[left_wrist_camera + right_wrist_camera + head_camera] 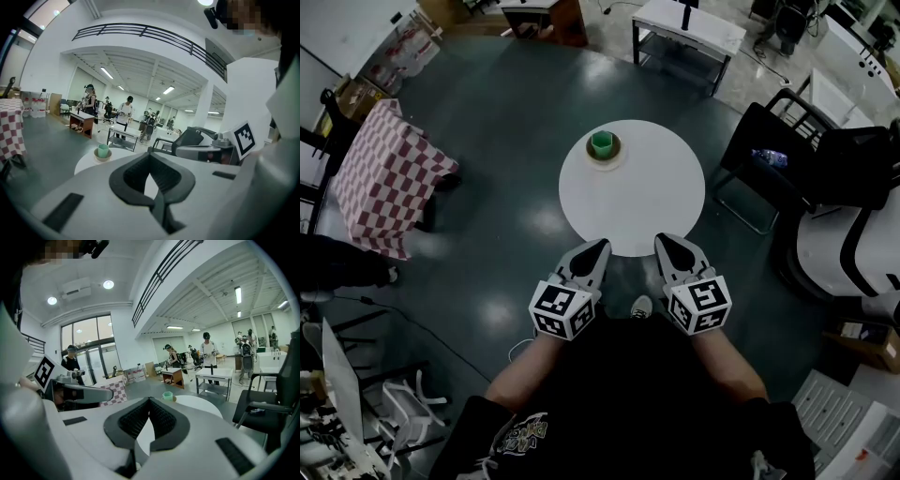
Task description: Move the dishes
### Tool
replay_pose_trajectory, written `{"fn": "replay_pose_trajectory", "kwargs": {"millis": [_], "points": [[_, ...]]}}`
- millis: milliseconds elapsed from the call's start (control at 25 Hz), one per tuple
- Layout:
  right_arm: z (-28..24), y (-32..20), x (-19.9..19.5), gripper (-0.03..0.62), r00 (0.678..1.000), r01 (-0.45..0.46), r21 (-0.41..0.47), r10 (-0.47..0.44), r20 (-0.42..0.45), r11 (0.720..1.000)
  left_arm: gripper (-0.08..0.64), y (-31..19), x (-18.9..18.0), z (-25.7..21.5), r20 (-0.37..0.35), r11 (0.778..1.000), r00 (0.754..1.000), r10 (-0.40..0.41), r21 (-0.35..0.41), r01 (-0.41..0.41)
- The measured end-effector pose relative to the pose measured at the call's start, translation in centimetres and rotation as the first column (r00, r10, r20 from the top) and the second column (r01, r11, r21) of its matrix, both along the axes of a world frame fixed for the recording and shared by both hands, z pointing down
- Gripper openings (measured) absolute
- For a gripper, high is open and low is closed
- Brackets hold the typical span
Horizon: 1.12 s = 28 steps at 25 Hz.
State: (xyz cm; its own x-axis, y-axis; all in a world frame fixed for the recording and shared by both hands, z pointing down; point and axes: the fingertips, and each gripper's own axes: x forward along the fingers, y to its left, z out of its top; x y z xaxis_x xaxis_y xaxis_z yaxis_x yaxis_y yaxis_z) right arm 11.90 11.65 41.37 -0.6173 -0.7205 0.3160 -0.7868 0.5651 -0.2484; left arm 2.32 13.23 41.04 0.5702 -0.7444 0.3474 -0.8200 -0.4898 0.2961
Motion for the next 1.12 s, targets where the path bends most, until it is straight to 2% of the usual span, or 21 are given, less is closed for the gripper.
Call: {"fn": "replay_pose_trajectory", "kwargs": {"millis": [240, 1120], "points": [[0.1, -0.2, -1.0, 0.020, 1.000, 0.004, -0.004, -0.004, 0.000, 1.000, 0.005, -0.2, -0.9, 0.1, 0.000, 1.000, 1.000, 0.000, -0.002, 0.000], [0.4, -3.0, -6.9, 0.020, 0.993, -0.119, -0.032, 0.119, -0.010, 0.992, 0.005, -4.4, -7.2, 0.4, 0.000, 0.992, 0.992, 0.123, -0.025, -0.123]]}}
